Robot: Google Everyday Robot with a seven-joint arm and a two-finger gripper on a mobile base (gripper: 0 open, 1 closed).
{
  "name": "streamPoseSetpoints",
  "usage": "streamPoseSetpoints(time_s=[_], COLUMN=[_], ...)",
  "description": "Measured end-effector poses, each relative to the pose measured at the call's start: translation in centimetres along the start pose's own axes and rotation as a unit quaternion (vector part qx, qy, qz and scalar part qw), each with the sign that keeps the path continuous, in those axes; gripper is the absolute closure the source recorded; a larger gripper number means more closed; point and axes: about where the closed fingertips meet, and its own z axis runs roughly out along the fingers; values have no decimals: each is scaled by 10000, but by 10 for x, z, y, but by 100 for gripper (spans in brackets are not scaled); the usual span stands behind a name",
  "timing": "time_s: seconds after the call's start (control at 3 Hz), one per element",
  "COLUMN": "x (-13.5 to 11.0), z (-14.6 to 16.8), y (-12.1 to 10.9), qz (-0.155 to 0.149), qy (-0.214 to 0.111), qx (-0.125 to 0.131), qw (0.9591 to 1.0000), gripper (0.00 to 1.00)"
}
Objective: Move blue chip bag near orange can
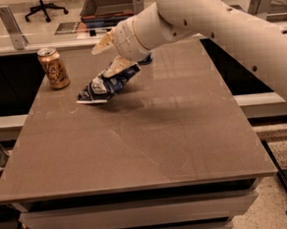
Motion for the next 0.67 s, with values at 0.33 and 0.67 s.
streamPoseSetpoints(time_s=[0.33, 0.67], x=[-2, -2], z=[2, 2], y=[0, 0], qz=[-8, -9], qy=[-21, -22], qx=[-13, -13], qw=[10000, 10000], gripper=[0, 0])
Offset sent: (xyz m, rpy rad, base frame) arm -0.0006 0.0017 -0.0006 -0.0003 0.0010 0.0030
